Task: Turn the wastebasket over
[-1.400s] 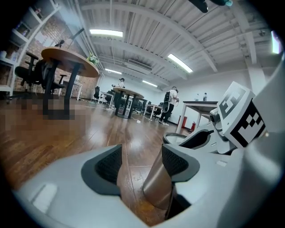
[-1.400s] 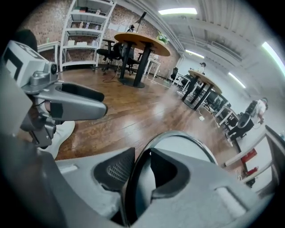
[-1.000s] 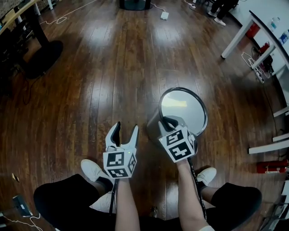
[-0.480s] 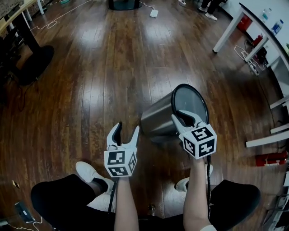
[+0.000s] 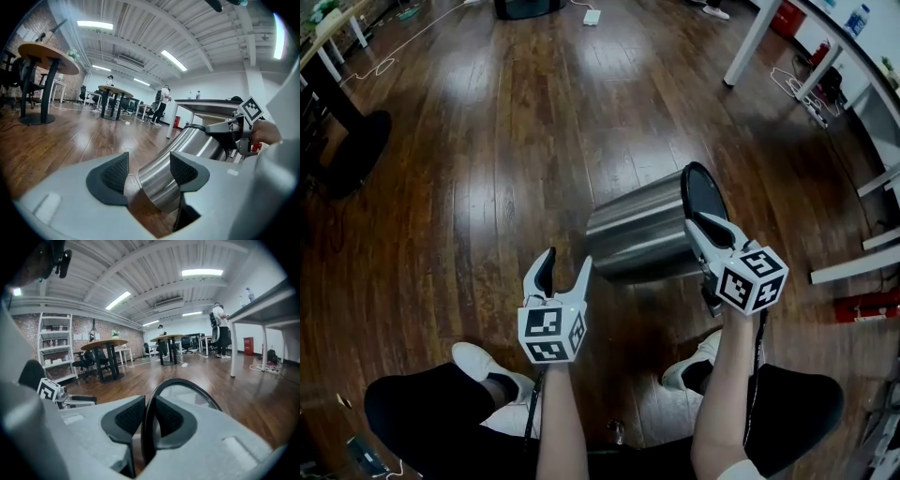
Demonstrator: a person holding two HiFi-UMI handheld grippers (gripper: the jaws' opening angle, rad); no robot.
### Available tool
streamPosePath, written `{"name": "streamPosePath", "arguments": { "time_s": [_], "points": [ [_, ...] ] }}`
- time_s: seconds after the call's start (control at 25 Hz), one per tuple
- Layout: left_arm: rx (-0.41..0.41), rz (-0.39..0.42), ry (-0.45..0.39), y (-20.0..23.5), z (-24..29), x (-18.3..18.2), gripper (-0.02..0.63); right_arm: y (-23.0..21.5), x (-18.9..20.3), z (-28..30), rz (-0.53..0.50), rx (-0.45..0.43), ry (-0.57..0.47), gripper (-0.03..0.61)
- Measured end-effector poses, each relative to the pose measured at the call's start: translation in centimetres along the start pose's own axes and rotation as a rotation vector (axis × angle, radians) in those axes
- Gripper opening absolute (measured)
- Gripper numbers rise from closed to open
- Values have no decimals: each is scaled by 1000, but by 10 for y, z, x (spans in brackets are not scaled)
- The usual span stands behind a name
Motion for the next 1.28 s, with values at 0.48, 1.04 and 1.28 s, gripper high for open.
{"name": "streamPosePath", "arguments": {
  "time_s": [0.48, 1.04, 1.28],
  "points": [
    [60, 46, 43, -33, 38, 5, 299, -119, 78, -32, 377, 132, -17, 55],
    [105, 58, 91, -28, 64, 11, 296, -116, 135, -23, 436, 154, 93, 65],
    [185, -186, -33, -2, 89, 21, 321, -113, 111, -28, 349, 196, 67, 209]
  ]
}}
Point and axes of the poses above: the fingertips, and each gripper's own axes: z forward along the fingers, y to its left, x out of its underside, the point moved 9 cm from there along -z, backward along the fingers, and after that the axes turned 10 degrees about x, right-handed, at the moved point
